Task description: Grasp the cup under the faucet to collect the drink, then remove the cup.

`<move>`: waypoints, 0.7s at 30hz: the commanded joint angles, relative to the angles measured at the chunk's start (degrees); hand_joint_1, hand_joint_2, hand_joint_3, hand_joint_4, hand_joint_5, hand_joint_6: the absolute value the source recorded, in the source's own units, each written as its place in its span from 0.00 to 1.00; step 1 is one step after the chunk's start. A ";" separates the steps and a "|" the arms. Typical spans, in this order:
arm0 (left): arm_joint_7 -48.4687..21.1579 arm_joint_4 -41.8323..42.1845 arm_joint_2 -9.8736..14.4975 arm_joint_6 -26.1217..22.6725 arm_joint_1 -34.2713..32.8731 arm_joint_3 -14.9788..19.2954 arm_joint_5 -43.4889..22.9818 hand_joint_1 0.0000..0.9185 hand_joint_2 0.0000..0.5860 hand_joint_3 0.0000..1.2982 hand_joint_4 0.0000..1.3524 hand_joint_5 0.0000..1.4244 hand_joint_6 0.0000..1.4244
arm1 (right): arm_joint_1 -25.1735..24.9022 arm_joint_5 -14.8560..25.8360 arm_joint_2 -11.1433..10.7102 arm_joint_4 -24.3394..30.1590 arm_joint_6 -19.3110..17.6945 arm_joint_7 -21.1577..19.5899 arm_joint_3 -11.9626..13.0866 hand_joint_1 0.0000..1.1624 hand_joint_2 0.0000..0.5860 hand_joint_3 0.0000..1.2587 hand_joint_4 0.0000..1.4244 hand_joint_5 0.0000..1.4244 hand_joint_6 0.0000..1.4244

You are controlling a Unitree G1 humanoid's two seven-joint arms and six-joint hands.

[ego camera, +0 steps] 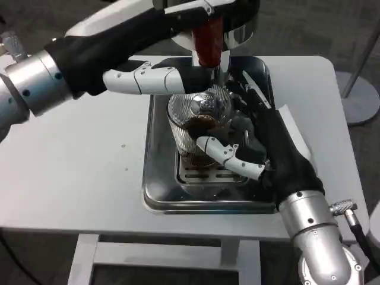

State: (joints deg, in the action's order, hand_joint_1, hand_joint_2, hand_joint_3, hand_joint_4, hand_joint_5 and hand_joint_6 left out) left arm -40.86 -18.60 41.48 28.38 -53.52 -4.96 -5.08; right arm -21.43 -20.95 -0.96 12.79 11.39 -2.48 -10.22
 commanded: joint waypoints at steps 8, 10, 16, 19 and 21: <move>-3.27 1.69 0.59 -4.15 4.70 0.51 -0.08 0.00 0.07 0.11 0.06 0.12 0.19 | 1.95 0.27 -0.44 3.61 0.04 0.63 0.38 0.65 0.43 0.06 0.08 0.12 0.20; -3.28 2.37 0.26 -4.75 4.79 1.07 -0.72 0.00 0.07 0.11 0.06 0.12 0.19 | 2.19 0.25 -0.51 4.11 0.16 0.73 0.44 0.65 0.43 0.06 0.08 0.12 0.20; -2.36 4.85 -0.66 -6.08 5.44 3.26 -2.83 0.00 0.08 0.11 0.06 0.13 0.20 | 2.82 0.35 -0.70 5.16 0.42 1.15 0.66 0.65 0.43 0.07 0.08 0.12 0.20; -1.81 6.31 -1.08 -6.49 5.69 4.48 -3.61 0.00 0.08 0.10 0.06 0.13 0.20 | 2.73 0.42 -0.73 5.01 0.40 1.19 0.78 0.65 0.43 0.07 0.08 0.12 0.20; -1.63 7.16 -1.43 -6.86 5.82 5.26 -3.91 0.00 0.08 0.10 0.06 0.13 0.20 | 2.65 0.49 -0.70 4.88 0.37 1.15 0.82 0.65 0.43 0.07 0.08 0.12 0.20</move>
State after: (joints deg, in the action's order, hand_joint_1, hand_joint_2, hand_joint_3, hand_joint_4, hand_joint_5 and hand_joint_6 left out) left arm -42.34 -12.80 40.20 22.11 -48.99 -0.91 -8.50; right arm -19.52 -20.90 -1.88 16.54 11.51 -1.55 -9.37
